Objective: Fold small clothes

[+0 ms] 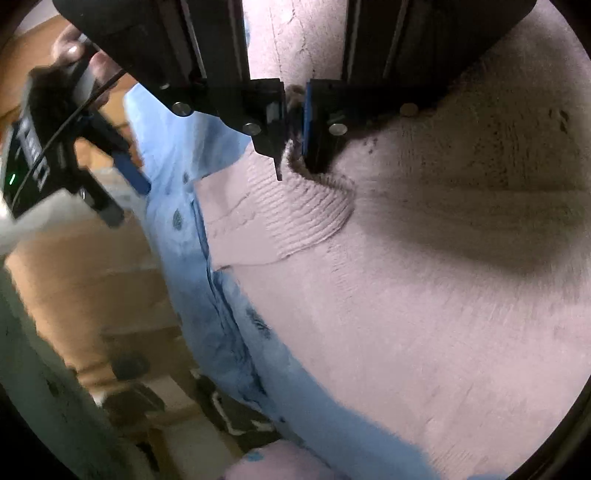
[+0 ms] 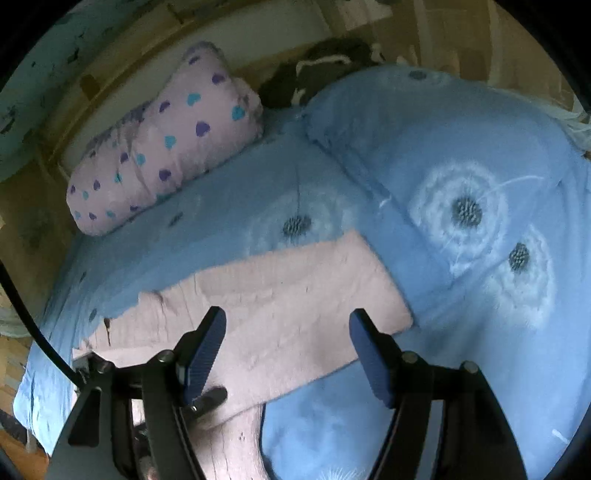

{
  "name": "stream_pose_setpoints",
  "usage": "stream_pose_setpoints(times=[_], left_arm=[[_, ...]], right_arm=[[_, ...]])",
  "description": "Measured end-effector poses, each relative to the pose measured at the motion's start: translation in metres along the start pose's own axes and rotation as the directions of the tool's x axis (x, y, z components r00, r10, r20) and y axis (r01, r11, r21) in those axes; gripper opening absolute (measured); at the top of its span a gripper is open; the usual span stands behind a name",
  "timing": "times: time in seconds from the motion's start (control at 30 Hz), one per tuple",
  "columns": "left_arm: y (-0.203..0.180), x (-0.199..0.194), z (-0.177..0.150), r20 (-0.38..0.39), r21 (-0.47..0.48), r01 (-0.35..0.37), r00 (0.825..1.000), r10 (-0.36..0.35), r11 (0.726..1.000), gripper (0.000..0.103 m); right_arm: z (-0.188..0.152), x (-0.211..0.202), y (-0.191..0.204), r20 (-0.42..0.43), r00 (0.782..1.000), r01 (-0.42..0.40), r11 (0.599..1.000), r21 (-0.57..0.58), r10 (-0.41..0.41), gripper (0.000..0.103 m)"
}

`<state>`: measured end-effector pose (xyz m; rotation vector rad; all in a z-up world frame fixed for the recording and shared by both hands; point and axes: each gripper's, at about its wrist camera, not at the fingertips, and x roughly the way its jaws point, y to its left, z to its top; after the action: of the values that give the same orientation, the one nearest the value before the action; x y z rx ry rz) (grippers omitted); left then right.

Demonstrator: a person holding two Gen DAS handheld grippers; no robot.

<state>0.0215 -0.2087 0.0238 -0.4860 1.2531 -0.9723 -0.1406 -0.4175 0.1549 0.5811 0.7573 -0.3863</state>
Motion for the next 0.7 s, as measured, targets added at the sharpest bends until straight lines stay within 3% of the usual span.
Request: stream_pose_setpoints(times=[0.17,0.3,0.47,0.7], left_arm=[[-0.048,-0.030,0.007,0.037,0.184,-0.041,0.999,0.035,0.982,0.000],[-0.061,-0.066,0.017,0.092,0.251,-0.082,0.994,0.061,0.964,0.000],[-0.046,-0.118,0.035,0.190,0.252,-0.180,0.973,0.133,0.951,0.000],[0.003,-0.173,0.063,0.201,0.126,-0.251,0.954,0.223,0.960,0.000]], right_arm=[[0.005,-0.011,0.012,0.040,0.998,-0.039,0.999,0.011,0.039,0.073],[0.008,-0.012,0.015,0.042,0.998,-0.057,0.998,0.027,0.056,0.073],[0.008,-0.005,0.021,0.016,0.997,-0.082,0.995,0.050,0.081,0.073],[-0.002,0.017,0.031,-0.059,0.992,-0.104,0.992,0.071,0.108,0.073]])
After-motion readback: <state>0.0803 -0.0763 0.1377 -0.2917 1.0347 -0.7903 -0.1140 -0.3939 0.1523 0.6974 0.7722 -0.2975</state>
